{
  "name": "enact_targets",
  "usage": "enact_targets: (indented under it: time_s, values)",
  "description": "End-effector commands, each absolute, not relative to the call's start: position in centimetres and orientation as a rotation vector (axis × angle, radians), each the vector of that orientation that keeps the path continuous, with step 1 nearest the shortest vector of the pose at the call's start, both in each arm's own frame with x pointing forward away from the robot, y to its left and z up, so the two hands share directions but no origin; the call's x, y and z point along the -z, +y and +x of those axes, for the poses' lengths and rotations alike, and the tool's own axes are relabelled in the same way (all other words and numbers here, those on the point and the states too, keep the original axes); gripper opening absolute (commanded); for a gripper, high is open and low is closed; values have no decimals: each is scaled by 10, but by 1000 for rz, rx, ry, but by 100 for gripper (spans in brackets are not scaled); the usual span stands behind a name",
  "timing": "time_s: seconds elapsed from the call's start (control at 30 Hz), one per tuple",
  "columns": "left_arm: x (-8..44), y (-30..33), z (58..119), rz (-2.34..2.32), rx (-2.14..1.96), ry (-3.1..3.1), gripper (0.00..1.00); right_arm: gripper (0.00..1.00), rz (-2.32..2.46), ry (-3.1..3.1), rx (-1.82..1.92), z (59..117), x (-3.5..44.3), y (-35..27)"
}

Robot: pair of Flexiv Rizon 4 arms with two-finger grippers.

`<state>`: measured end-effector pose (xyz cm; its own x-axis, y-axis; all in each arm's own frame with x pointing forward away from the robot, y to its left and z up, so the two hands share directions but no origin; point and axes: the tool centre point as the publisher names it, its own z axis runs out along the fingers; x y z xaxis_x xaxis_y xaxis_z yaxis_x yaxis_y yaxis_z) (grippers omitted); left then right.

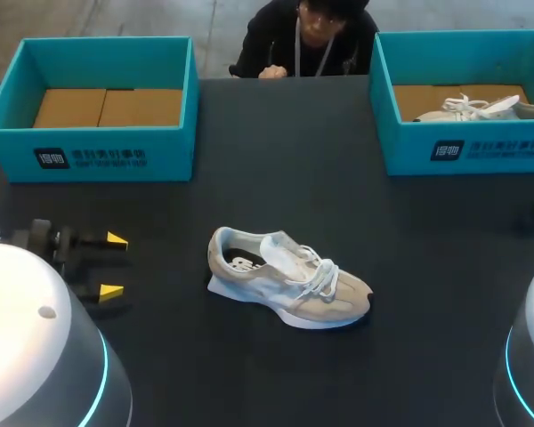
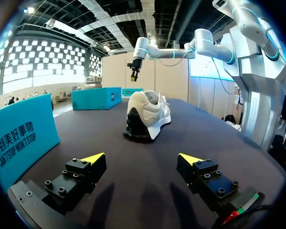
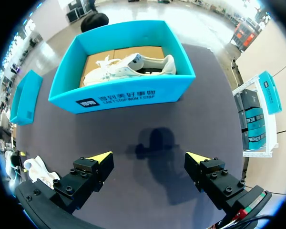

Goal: Take the shoe out of the shoebox, open the shoe tongue, remove and reinsert the insole, then place the shoe into the shoebox

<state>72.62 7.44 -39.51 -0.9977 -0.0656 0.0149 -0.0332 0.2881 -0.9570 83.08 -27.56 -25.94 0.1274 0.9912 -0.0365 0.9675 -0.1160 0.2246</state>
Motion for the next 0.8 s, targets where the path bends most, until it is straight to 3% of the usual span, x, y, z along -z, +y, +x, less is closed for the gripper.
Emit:
enact_targets:
  time_s: [0.03,0.8]
  values:
    - [395,74,725,-98,1852,2499,100,100,2204,1949,-184,831,260,-276]
    - [390,57,737,56,1801,2584,100,100,2204,1949,-184,831,260,-276]
